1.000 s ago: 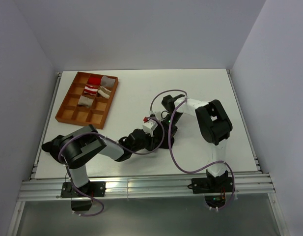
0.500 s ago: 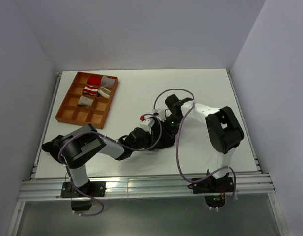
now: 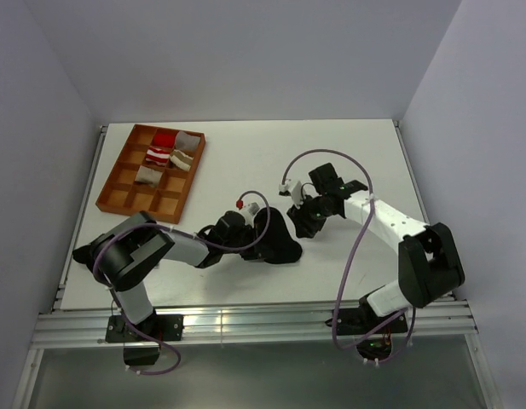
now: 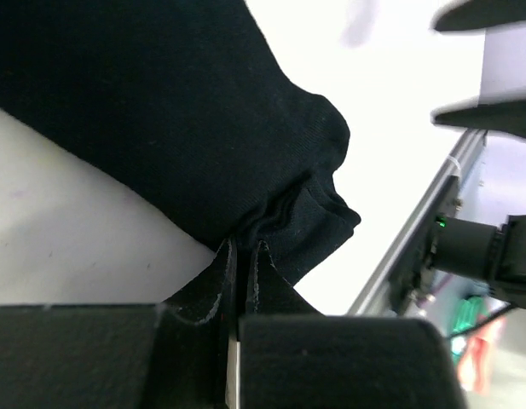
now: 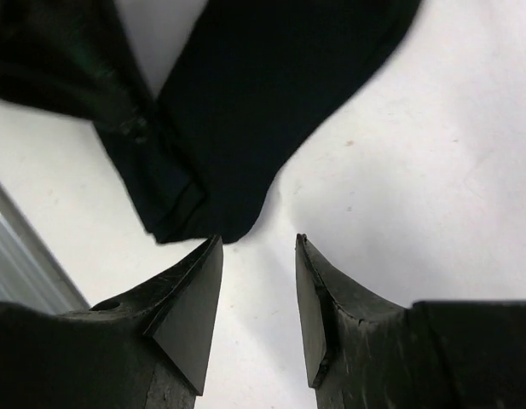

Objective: Roll the socks
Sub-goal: Roll the sock at the center of the board.

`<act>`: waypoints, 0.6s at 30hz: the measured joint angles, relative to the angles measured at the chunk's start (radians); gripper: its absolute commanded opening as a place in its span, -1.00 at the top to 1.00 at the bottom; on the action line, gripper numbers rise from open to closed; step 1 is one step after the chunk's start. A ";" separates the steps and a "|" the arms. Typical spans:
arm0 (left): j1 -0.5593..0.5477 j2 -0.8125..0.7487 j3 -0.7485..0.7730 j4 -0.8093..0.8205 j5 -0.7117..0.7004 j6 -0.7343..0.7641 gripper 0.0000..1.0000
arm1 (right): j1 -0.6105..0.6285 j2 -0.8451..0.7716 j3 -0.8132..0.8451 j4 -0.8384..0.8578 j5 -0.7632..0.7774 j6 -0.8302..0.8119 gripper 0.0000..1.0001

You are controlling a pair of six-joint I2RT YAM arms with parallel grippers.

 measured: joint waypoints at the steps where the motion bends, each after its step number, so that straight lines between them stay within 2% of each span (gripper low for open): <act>1: 0.010 -0.002 0.003 -0.018 0.024 -0.009 0.99 | 0.000 -0.020 -0.013 -0.002 -0.016 -0.023 0.06; 8: 0.065 -0.001 0.017 -0.105 0.162 -0.048 0.99 | 0.024 -0.116 -0.068 -0.045 -0.098 -0.176 0.05; 18: 0.101 0.021 0.017 -0.130 0.278 -0.082 0.99 | 0.256 -0.207 -0.220 -0.027 -0.088 -0.256 0.03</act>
